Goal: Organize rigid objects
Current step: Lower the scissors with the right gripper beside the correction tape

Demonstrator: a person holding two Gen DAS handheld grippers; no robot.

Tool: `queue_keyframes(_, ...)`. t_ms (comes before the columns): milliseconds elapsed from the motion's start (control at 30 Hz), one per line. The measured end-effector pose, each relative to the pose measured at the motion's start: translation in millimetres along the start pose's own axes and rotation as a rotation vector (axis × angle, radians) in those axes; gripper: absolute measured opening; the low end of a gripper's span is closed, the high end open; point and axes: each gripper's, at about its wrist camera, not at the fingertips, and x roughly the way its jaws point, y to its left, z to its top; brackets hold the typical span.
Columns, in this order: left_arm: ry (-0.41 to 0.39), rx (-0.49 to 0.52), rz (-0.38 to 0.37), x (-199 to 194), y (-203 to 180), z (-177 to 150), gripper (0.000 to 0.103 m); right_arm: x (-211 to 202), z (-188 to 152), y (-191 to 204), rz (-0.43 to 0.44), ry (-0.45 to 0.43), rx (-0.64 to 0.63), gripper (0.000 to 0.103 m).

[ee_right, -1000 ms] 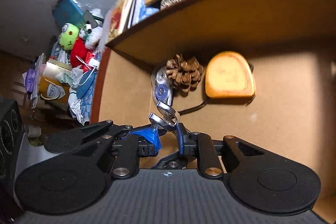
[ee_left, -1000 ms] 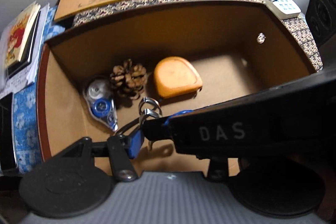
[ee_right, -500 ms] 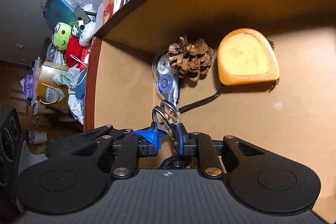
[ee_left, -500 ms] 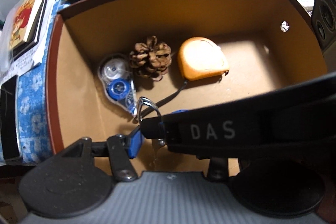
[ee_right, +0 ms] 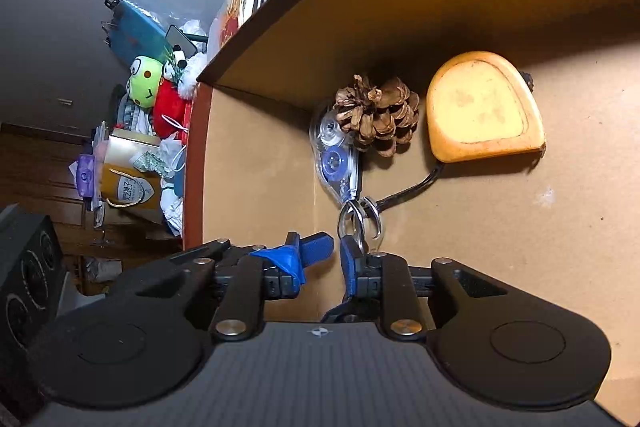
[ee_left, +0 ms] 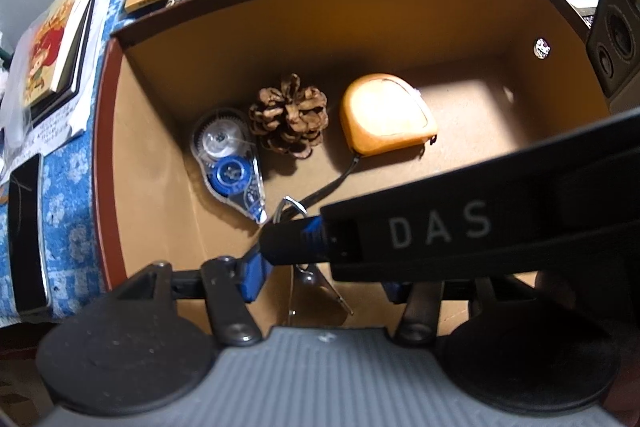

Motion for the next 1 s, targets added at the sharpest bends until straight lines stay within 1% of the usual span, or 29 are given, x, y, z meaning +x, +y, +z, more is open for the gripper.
queue_keyframes(500,-0.053,0.009,0.076,-1,-9,-4,0.055,-1,-6,12,-0.091,-0.105,-0.094,0.006)
queue_keyframes(533,-0.058,0.008,0.079,-1,-9,-4,0.058,-2,-6,14,-0.096,-0.115,-0.103,0.006)
queue_keyframes(600,-0.067,0.001,0.081,-2,-8,-4,0.059,-3,-7,15,-0.100,-0.136,-0.113,0.006)
queue_keyframes(833,-0.094,0.006,0.103,-4,-10,-6,0.059,-5,-11,15,-0.141,-0.191,-0.109,0.006)
queue_keyframes(1000,-0.102,0.004,0.106,-3,-9,-6,0.060,-4,-10,14,-0.175,-0.200,-0.097,0.006)
